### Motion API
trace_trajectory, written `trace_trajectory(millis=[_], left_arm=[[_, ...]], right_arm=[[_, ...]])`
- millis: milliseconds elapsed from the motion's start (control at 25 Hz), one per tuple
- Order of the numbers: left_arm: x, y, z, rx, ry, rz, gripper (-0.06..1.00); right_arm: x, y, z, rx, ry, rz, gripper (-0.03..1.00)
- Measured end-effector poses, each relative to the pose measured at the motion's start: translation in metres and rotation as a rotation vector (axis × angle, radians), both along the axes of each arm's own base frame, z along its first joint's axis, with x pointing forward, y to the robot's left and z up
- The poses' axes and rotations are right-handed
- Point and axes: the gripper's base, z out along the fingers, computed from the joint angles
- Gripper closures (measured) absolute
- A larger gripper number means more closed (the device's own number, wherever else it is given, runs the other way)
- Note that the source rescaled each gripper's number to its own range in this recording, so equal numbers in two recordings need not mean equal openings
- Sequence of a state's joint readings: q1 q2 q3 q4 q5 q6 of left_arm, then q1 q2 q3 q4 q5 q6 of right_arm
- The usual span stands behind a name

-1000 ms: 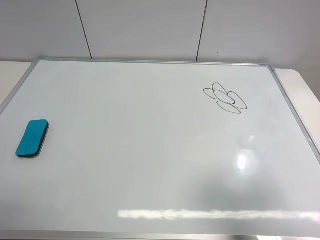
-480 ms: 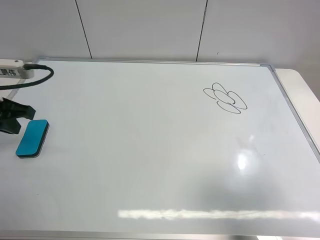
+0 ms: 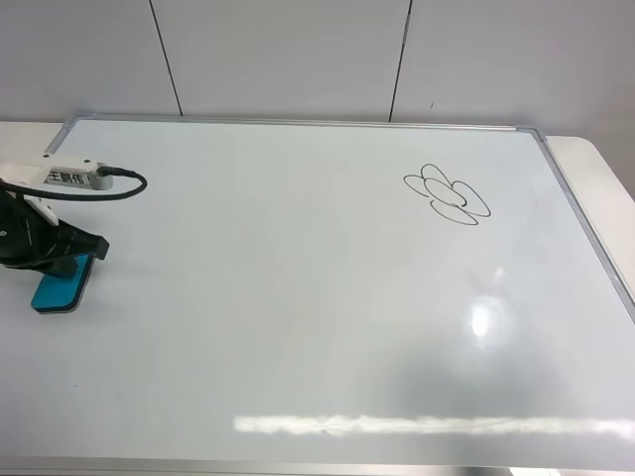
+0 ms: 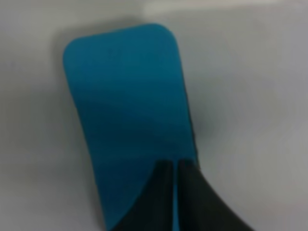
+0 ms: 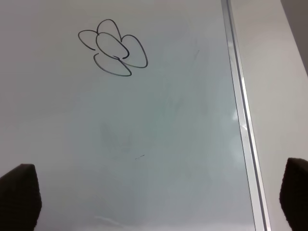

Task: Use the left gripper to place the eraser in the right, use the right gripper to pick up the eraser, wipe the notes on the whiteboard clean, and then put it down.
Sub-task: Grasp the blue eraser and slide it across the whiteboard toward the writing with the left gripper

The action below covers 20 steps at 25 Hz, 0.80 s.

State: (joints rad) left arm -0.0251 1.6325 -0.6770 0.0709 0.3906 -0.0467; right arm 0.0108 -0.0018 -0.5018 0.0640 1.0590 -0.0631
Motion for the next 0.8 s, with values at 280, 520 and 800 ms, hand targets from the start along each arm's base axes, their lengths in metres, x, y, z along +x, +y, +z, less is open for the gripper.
trace_trajectory(millis=[280,520,800], left_arm=[[0.0023,0.0043,-0.0037,0.059,-0.006,-0.01,0.94],[0.0036,0.0086,-0.0031,0.106,-0.02,0.002,0.94],[0.0059,0.0085,-0.0104,0.105,0.0,0.003,0.94]], right_arm=[[0.0,0.0,0.0,0.0,0.0,0.0,-0.03],[0.0,0.0,0.0,0.001,0.0,0.0,-0.03],[0.0,0.0,0.0,0.004,0.0,-0.002,-0.03]])
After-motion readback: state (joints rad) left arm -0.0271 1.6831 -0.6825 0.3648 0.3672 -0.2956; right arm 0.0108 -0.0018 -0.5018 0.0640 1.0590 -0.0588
